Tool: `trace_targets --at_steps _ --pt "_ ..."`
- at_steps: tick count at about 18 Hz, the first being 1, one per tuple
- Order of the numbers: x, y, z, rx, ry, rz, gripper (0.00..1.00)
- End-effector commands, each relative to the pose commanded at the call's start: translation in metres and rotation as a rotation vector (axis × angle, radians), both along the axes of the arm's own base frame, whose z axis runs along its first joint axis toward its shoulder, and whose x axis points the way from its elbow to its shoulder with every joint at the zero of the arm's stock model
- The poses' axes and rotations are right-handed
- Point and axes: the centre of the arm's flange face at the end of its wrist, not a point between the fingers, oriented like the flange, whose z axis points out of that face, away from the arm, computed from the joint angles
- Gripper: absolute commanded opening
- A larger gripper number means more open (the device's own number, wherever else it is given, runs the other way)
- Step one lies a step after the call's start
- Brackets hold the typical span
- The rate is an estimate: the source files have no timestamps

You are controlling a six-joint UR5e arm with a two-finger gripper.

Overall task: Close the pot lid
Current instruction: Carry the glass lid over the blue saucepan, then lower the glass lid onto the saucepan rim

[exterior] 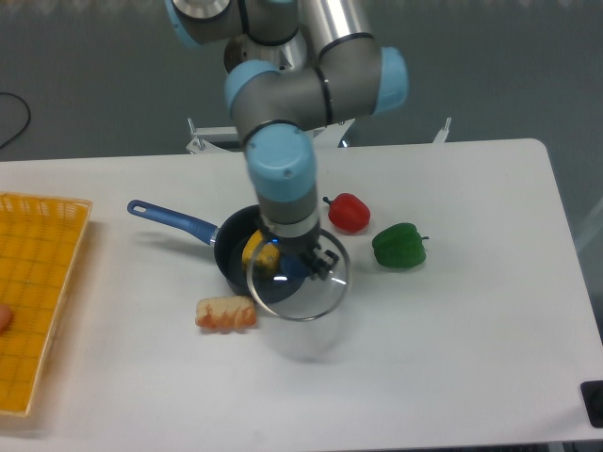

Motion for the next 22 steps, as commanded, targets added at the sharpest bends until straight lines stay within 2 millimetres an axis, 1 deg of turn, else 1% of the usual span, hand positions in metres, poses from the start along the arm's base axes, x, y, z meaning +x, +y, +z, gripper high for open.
trace_targets --at_steps 2,3,4,6,8,9,13,15,20,22 --pt "0.013 -0.002 -0.001 -0.028 0.022 -0.02 0.56" --pt "0.022 0.0 -0.003 -0.041 0.031 -0.037 0.56" --pt "0.029 0.0 -0.008 -0.059 0.037 -0.05 0.56" --pt "0.037 -0.006 -0.012 -0.073 0.038 -0.057 0.56" --pt "0.045 -0.013 -0.023 -0.089 0.023 -0.062 0.56" --pt "0.052 -0.015 -0.024 -0.091 0.022 -0.067 0.56" --pt "0.058 -0.016 -0.025 -0.083 0.029 -0.074 0.56" --pt "0.065 -0.016 -0.031 -0.088 0.025 -0.074 0.56" --pt "0.072 -0.021 -0.041 -0.107 0.042 -0.084 0.56" --pt "0.072 -0.023 -0.042 -0.11 0.039 -0.086 0.56"
